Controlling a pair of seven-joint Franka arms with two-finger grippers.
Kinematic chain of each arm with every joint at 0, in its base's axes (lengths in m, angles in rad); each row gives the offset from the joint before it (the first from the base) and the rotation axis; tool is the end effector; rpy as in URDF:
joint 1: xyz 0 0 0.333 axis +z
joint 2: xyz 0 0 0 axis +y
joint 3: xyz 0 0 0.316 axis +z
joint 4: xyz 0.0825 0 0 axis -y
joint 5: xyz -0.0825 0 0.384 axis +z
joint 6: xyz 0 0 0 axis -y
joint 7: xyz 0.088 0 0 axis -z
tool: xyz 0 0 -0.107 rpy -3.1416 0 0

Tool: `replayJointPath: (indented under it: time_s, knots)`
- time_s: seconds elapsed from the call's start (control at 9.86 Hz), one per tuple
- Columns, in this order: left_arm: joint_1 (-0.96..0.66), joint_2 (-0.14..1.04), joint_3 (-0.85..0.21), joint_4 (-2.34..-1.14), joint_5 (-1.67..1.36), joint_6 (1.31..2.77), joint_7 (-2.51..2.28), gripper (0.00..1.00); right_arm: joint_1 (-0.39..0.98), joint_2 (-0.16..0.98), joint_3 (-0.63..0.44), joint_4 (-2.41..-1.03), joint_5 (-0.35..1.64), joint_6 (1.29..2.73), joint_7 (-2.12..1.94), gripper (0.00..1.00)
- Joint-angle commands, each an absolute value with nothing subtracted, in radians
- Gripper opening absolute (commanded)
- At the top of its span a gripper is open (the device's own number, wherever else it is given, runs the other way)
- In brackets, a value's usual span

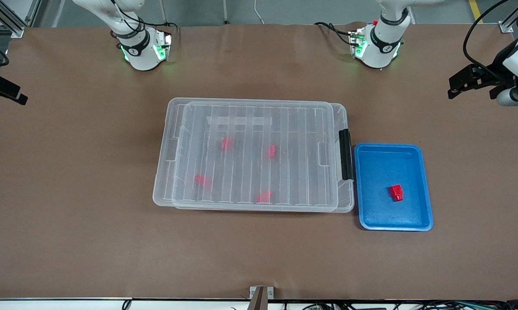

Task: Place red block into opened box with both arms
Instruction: 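Reach the left gripper to the red block while the right gripper reaches the lid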

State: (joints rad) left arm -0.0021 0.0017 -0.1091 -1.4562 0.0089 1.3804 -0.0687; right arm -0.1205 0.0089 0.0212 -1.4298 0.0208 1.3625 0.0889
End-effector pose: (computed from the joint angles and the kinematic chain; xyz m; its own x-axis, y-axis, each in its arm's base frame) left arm 0.5316 -0.0582 0.6606 0.9962 -0.0405 -0.0766 -0.0417 -0.9990 -0.0139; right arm 0.5323 -0.0505 0.6673 0.9801 -0.1825 -0.0776 -0.1841 -0.9828 -0.0140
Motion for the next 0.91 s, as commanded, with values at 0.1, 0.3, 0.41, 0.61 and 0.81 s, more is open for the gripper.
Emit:
replayJointPath:
  time_s: [0.1,0.3,0.41,0.61,0.81]
  knots:
    - [0.0,0.02,-0.11,-1.468,0.023,1.373,-0.07,1.0,-0.129,0.012,0.025,-1.422,0.021,1.355,0.078,1.0]
    - [0.005,0.052,-0.1,-1.467,0.021,1.373,-0.057,1.0,-0.117,0.012,0.032,-1.448,0.025,1.35,0.074,1.0]
    - [0.023,0.064,-0.094,-1.466,0.02,1.374,-0.055,1.0,-0.095,0.015,0.038,-1.457,0.072,1.35,0.074,1.0]
    - [0.026,0.139,-0.094,-1.456,0.041,1.425,-0.064,1.0,-0.01,0.05,0.043,-1.55,0.1,1.456,0.086,1.0]
    - [0.056,0.225,-0.095,-1.523,0.072,1.597,-0.072,1.0,0.082,0.113,0.043,-1.639,0.098,1.608,0.098,1.0]
